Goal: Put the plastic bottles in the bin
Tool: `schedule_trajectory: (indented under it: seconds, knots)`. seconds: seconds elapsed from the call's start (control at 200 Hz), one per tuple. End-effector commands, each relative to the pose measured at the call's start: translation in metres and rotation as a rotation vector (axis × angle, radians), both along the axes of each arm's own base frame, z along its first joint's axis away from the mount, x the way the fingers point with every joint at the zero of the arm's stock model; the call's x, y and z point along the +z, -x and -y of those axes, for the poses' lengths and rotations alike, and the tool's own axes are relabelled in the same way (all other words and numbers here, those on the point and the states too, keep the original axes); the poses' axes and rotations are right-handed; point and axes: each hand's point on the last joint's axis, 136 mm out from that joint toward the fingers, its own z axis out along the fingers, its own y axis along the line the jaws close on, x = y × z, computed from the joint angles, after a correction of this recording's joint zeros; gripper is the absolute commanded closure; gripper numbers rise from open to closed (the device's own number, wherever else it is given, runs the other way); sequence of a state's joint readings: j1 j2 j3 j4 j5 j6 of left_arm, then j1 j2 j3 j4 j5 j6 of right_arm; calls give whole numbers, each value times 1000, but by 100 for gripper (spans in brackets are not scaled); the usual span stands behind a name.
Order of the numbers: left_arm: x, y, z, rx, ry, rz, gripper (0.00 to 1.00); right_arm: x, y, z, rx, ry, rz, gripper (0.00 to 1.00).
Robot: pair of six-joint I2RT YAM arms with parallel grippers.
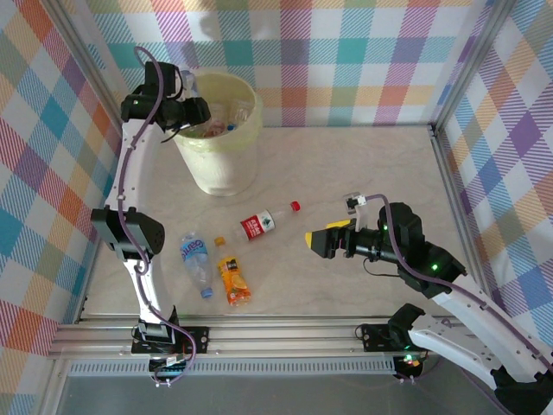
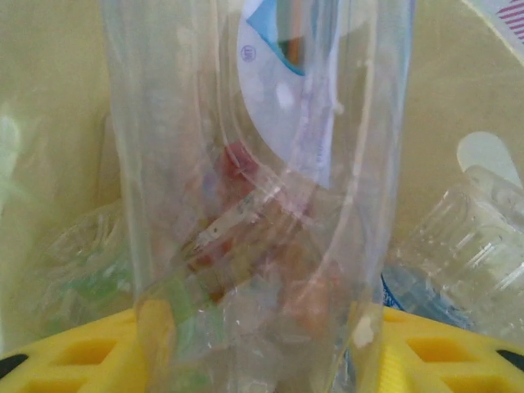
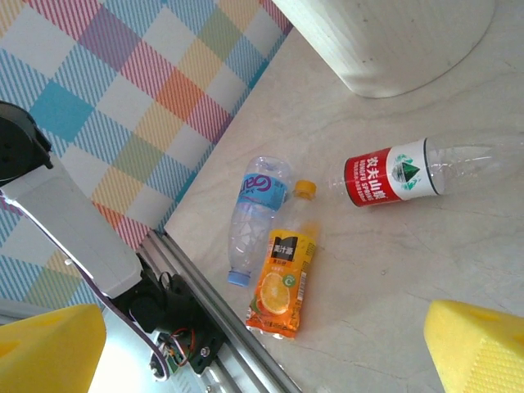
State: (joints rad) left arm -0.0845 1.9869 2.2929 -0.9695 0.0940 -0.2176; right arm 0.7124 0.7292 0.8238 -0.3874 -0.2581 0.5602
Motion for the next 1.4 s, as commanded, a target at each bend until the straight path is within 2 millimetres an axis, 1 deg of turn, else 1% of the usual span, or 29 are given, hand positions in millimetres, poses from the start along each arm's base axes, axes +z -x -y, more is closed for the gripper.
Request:
schedule_trajectory:
  seconds: [0.0,0.06,0.125,0.225,0.36,0.43,0.5,0.595,0.64,0.725,0.795,0.855,0.875,0.9,1.0,1.08,1.15,1.245,1.275,1.34,1.395]
  knots:
    - [18,14,-6,29,23,30,38,-6,-3,3,-20,19,-4,0]
    - [22,16,-7,28,26,38,31,-8,-4,2,-21,22,-13,0]
    - [29,19,-6,22,34,57,25,-10,-5,1,-22,26,-24,0]
    - [48,25,-5,15,50,104,19,-16,-8,-1,-22,38,-39,0]
    - [74,37,3,-23,91,164,18,-21,-9,-5,-11,46,-53,0]
    - [88,48,9,-53,114,194,18,-25,-9,-7,-2,55,-63,0]
    - [95,61,15,-89,137,210,18,-28,-9,-9,10,59,-72,0]
    - [97,84,25,-153,178,223,18,-33,-10,-13,14,56,-93,0]
    - [91,96,31,-181,200,215,18,-36,-10,-15,17,56,-103,0]
    - [87,127,42,-249,258,231,18,-45,-10,-22,21,67,-122,0]
    - [74,150,50,-283,313,222,17,-53,-10,-28,22,97,-130,0]
    - [69,173,55,-299,362,222,16,-64,-9,-34,20,140,-133,0]
    - [61,179,57,-306,377,207,16,-67,-8,-36,17,154,-131,0]
    - [58,189,59,-319,392,207,15,-71,-8,-39,14,170,-131,0]
    - [37,225,63,-356,410,191,9,-87,-5,-53,21,220,-135,0]
    - [23,252,66,-394,413,187,3,-100,-1,-69,40,243,-142,0]
    - [10,273,67,-408,428,184,0,-110,4,-84,55,271,-141,0]
    - [-5,297,64,-405,429,192,0,-126,11,-103,72,317,-141,1]
    - [-10,303,63,-401,427,198,0,-133,14,-110,78,329,-151,1]
    - [-16,312,60,-387,419,220,0,-146,18,-123,91,332,-173,2]
    - [-19,317,58,-377,416,236,0,-153,23,-136,110,325,-189,3]
